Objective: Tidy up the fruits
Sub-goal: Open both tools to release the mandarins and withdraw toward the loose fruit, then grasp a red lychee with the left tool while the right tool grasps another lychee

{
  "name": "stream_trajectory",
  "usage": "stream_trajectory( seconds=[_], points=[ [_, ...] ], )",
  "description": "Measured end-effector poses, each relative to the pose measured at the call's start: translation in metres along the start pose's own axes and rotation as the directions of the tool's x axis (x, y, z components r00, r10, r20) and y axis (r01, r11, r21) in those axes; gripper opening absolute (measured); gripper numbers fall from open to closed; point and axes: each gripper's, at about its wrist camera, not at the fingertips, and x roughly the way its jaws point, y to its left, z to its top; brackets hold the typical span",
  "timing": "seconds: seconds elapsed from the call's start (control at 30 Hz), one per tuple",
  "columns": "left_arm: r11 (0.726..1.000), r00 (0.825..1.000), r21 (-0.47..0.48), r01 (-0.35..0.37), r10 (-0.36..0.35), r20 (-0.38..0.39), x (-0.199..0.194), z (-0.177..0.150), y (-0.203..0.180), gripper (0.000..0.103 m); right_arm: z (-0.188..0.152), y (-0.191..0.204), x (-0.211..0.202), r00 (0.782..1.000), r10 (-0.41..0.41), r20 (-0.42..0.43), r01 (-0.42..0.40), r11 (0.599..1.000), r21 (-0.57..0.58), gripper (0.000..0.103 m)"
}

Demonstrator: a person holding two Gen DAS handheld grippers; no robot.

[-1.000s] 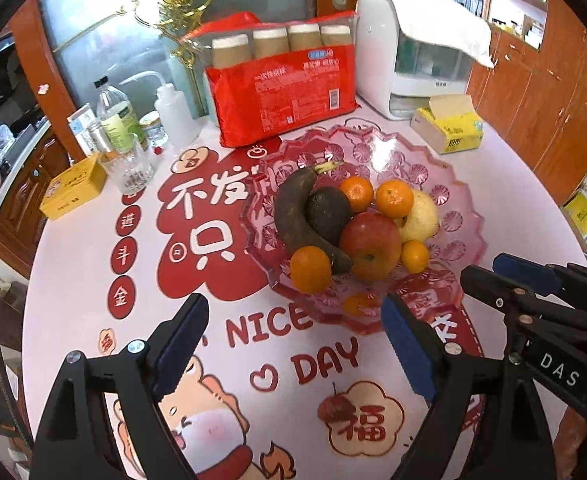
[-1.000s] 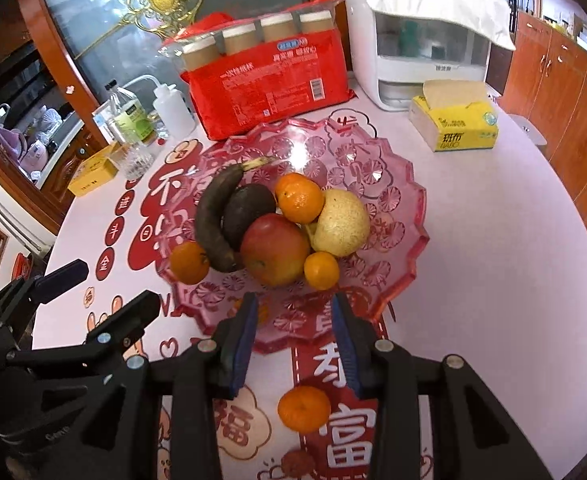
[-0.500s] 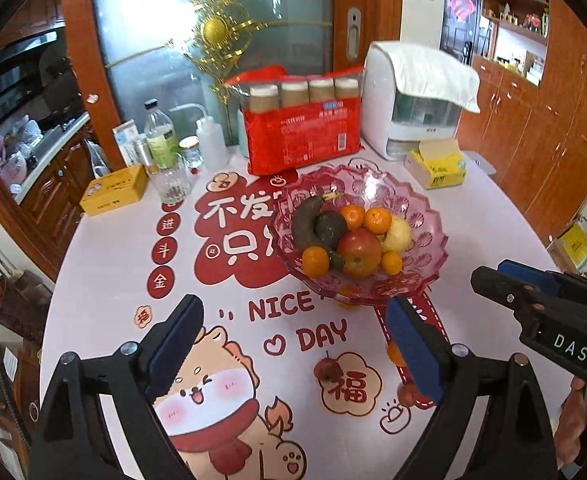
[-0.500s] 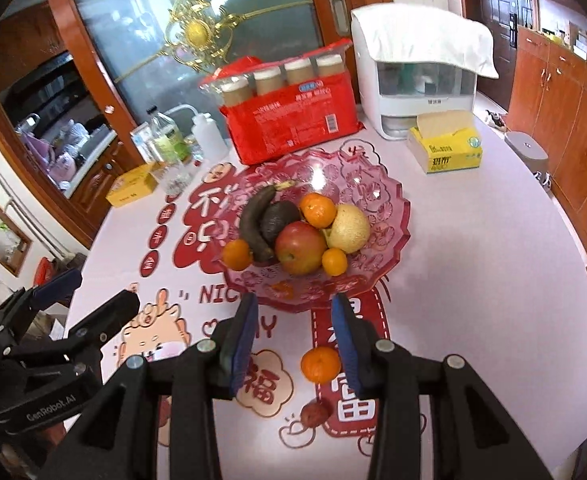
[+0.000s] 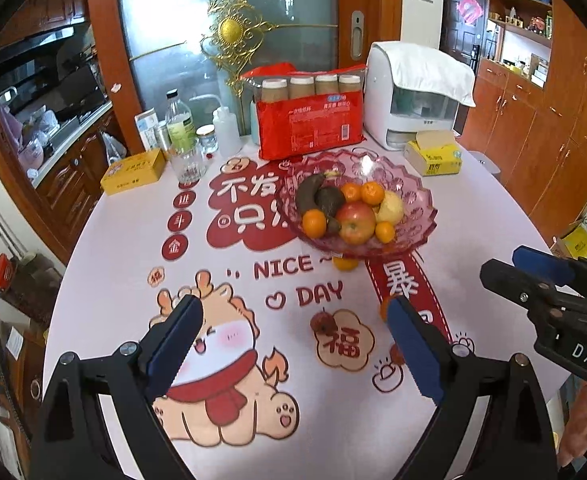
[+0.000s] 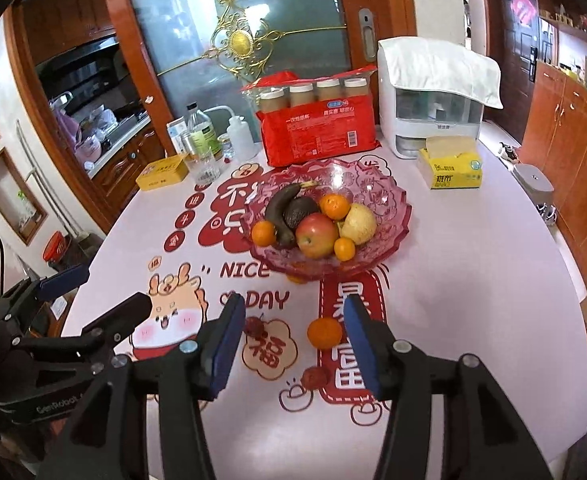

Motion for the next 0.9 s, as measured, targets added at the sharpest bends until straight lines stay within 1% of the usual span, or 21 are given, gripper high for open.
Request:
stream_trajectory(
  seconds=[0.23,0.4,0.63,0.77,0.9],
  points=[
    [0.999,0.998,-0.037,-0.021,0.019,-0.053,0.011,-0.027,0.005,0.093,-0.026,-0.01,0.007,0.998,-0.009,-0.055,0.009,1.0,0.0,0.052],
    [0.996,0.992,-0.069,-0.051,0.043,-0.12,0.031,-0.048,0.013,0.093,-0.043,-0.02,0.019,0.994,-0.016,-0.108,0.017,1.0,0.006,0.052],
    [0.991,0.979,-0.117,-0.065,0.041,-0.199,0.056,-0.068,0.025,0.093,-0.06,-0.032,0.041,0.984,-0.015,-0.175,0.02,0.999,0.03,0.052],
    [0.991,0.973,-0.116,-0.067,0.039,-0.229,0.07,-0.073,0.024,0.093,-0.071,-0.038,0.058,0.976,-0.004,-0.218,0.014,0.999,0.048,0.052],
    [0.993,0.965,-0.086,-0.075,0.051,-0.258,0.086,-0.078,0.019,0.093,-0.081,-0.039,0.076,0.966,-0.002,-0.26,0.017,0.998,0.055,0.052]
  ],
)
